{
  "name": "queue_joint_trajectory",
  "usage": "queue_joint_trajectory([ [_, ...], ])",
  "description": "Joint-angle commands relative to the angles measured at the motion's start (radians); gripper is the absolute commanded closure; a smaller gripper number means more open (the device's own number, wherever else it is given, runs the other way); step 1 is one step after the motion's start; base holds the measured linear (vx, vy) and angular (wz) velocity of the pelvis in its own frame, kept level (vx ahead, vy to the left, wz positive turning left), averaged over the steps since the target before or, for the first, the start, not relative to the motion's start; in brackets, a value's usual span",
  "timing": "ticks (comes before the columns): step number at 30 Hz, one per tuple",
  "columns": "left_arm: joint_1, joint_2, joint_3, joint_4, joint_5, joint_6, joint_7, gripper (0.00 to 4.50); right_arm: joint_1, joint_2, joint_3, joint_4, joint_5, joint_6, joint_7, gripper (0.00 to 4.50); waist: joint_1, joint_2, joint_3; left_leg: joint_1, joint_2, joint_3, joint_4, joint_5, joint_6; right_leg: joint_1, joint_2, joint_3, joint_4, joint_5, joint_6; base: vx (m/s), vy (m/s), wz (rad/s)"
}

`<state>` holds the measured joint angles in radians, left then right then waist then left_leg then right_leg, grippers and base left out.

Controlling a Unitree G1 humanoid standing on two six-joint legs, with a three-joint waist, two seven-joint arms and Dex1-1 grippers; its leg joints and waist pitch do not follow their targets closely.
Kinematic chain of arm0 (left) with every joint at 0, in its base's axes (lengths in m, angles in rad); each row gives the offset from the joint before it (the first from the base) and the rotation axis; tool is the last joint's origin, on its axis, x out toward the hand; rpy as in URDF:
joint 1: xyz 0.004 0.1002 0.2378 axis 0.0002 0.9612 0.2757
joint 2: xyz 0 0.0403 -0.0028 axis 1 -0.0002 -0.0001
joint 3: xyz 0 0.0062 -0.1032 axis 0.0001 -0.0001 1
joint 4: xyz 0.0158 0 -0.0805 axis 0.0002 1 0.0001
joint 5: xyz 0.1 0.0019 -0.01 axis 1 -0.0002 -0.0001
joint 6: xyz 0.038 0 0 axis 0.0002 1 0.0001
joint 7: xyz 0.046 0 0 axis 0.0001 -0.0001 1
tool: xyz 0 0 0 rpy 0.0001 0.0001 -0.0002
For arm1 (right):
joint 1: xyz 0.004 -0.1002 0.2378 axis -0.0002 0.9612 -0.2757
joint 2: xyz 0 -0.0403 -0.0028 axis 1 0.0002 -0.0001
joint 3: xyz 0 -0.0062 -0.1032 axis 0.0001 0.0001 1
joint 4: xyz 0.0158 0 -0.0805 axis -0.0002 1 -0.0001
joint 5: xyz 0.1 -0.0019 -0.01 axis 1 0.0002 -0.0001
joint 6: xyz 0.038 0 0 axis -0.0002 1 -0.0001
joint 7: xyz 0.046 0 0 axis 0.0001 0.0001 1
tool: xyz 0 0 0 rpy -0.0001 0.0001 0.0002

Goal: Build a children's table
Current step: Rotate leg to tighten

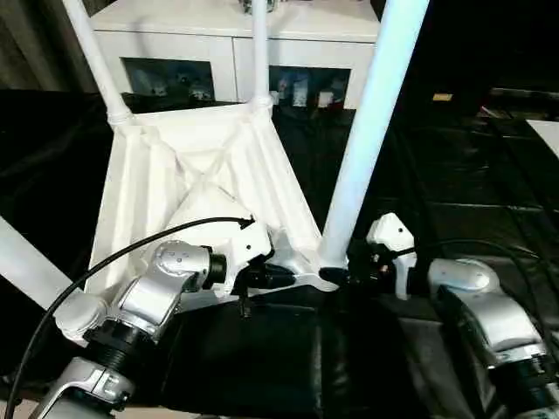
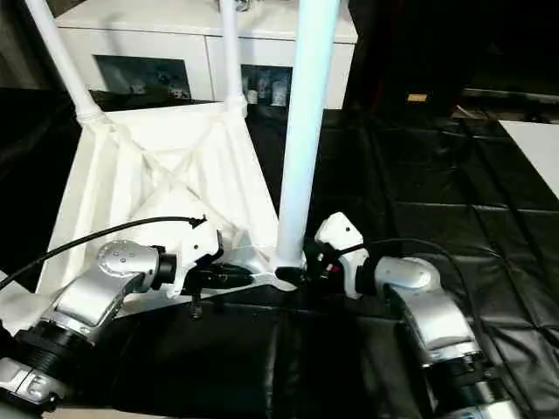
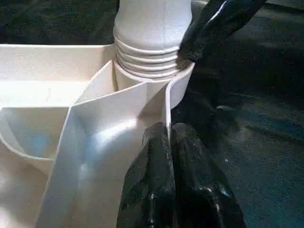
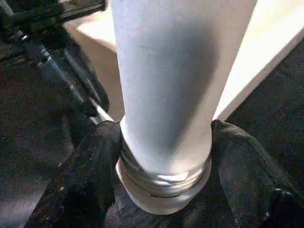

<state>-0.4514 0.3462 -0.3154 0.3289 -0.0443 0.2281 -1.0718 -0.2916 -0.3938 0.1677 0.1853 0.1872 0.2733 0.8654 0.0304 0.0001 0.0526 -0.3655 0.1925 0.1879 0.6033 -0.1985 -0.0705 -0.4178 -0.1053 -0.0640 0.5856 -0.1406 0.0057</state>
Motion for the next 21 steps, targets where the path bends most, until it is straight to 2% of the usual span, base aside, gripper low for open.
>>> queue_joint_trajectory([
  [1,-0.041,-0.065,-0.014,0.021,0.003,0.023,0.060,4.50,-0.047,0.074,-0.043,0.113,-0.063,0.032,-0.228,1.80,0.000,-0.011,-0.066,0.000,0.026,-0.010,-0.077,-0.217,0.045,0.054,-0.031,0.029,-0.065,-0.372,-0.187,0.000,0.000,0.00],
  [2,-0.041,-0.065,-0.014,0.021,0.003,0.023,0.060,4.50,-0.047,0.074,-0.043,0.113,-0.063,0.032,-0.228,1.80,-0.005,-0.010,-0.065,-0.001,0.024,-0.009,-0.077,-0.229,0.039,0.049,-0.031,0.030,-0.066,-0.391,-0.183,0.000,0.000,0.00],
  [3,-0.051,-0.087,-0.012,0.037,0.007,0.036,0.088,4.50,-0.055,0.106,-0.057,0.131,-0.066,0.048,-0.286,1.80,-0.009,-0.012,-0.064,0.002,0.022,-0.011,-0.078,-0.259,0.019,0.049,-0.030,0.026,-0.074,-0.442,-0.164,0.000,0.000,0.00],
  [5,-0.085,-0.150,-0.002,0.077,0.024,0.070,0.184,4.50,-0.082,0.181,-0.085,0.172,-0.093,0.080,-0.451,1.81,-0.018,-0.013,-0.064,0.003,0.019,-0.017,-0.079,-0.291,0.003,0.048,-0.031,0.021,-0.083,-0.513,-0.130,0.000,0.000,0.00],
  [6,-0.101,-0.177,0.004,0.094,0.030,0.088,0.226,4.50,-0.094,0.208,-0.092,0.190,-0.108,0.095,-0.513,1.81,-0.022,-0.013,-0.062,0.003,0.019,-0.017,-0.080,-0.297,0.001,0.046,-0.030,0.022,-0.085,-0.523,-0.125,0.000,0.000,0.00],
  [7,-0.142,-0.247,0.031,0.139,0.043,0.137,0.350,4.50,-0.128,0.258,-0.103,0.247,-0.153,0.099,-0.663,1.81,-0.031,-0.012,-0.063,0.005,0.017,-0.020,-0.078,-0.308,-0.011,0.043,-0.029,0.018,-0.089,-0.544,-0.115,0.000,0.000,0.00],
  [9,-0.163,-0.279,0.043,0.161,0.045,0.151,0.399,4.50,-0.147,0.282,-0.108,0.277,-0.163,0.094,-0.718,1.81,-0.034,-0.013,-0.063,0.003,0.015,-0.022,-0.077,-0.313,-0.012,0.044,-0.030,0.015,-0.093,-0.551,-0.111,0.000,0.000,0.00],
  [10,-0.175,-0.300,0.052,0.177,0.047,0.159,0.429,4.50,-0.160,0.299,-0.112,0.298,-0.168,0.089,-0.754,1.81,-0.035,-0.012,-0.066,0.006,0.014,-0.022,-0.075,-0.316,-0.004,0.043,-0.031,0.014,-0.096,-0.541,-0.110,0.000,0.000,0.00],
  [11,-0.194,-0.347,0.064,0.204,0.044,0.143,0.485,4.50,-0.185,0.336,-0.110,0.336,-0.166,0.074,-0.790,1.81,-0.037,-0.005,-0.068,-0.001,0.013,-0.023,-0.077,-0.302,0.003,0.047,-0.030,0.014,-0.091,-0.495,-0.119,0.000,0.000,0.00],
  [12,-0.203,-0.372,0.064,0.218,0.045,0.133,0.508,4.50,-0.200,0.358,-0.101,0.359,-0.168,0.062,-0.804,1.81,-0.043,-0.005,-0.067,-0.005,0.013,-0.022,-0.078,-0.305,0.006,0.044,-0.027,0.015,-0.093,-0.484,-0.124,0.000,0.000,0.00],
  [13,-0.221,-0.407,0.052,0.249,0.074,0.083,0.556,4.50,-0.231,0.418,-0.095,0.409,-0.147,0.011,-0.795,1.81,-0.041,-0.007,-0.070,0.000,0.011,-0.022,-0.076,-0.310,0.009,0.046,-0.027,0.012,-0.093,-0.474,-0.125,0.000,0.000,0.00],
  [14,-0.225,-0.408,0.045,0.256,0.086,0.062,0.560,4.50,-0.238,0.438,-0.100,0.420,-0.126,-0.010,-0.774,1.81,-0.042,-0.006,-0.073,-0.001,0.012,-0.022,-0.074,-0.298,0.020,0.047,-0.030,0.017,-0.091,-0.430,-0.139,0.000,0.000,0.00],
  [16,-0.225,-0.392,0.048,0.247,0.090,0.040,0.554,4.50,-0.225,0.431,-0.069,0.379,-0.137,-0.056,-0.719,1.81,-0.038,-0.007,-0.075,-0.005,0.014,-0.019,-0.075,-0.268,0.039,0.052,-0.028,0.018,-0.082,-0.362,-0.160,0.000,0.000,0.00],
  [17,-0.224,-0.390,0.050,0.244,0.090,0.039,0.553,4.50,-0.222,0.427,-0.061,0.369,-0.145,-0.062,-0.712,1.25,-0.035,-0.007,-0.076,-0.006,0.015,-0.019,-0.074,-0.246,0.051,0.055,-0.027,0.019,-0.077,-0.320,-0.177,0.000,0.000,0.00],
  [18,-0.217,-0.355,0.035,0.229,0.111,0.026,0.525,4.50,-0.205,0.414,-0.052,0.319,-0.135,-0.057,-0.659,1.25,-0.031,-0.007,-0.076,-0.007,0.015,-0.018,-0.074,-0.231,0.061,0.057,-0.026,0.020,-0.073,-0.293,-0.189,0.000,0.000,0.00],
  [20,-0.210,-0.341,0.035,0.220,0.112,0.028,0.510,4.50,-0.197,0.404,-0.058,0.293,-0.131,-0.060,-0.651,1.09,-0.028,-0.007,-0.078,-0.010,0.015,-0.017,-0.072,-0.207,0.073,0.062,-0.027,0.021,-0.067,-0.258,-0.198,0.000,0.000,0.00],
  [21,-0.202,-0.325,0.035,0.208,0.111,0.032,0.498,4.50,-0.191,0.387,-0.058,0.266,-0.124,-0.059,-0.638,1.09,-0.024,-0.005,-0.079,-0.009,0.018,-0.016,-0.070,-0.177,0.083,0.063,-0.030,0.022,-0.064,-0.227,-0.214,0.000,0.000,0.00],
])
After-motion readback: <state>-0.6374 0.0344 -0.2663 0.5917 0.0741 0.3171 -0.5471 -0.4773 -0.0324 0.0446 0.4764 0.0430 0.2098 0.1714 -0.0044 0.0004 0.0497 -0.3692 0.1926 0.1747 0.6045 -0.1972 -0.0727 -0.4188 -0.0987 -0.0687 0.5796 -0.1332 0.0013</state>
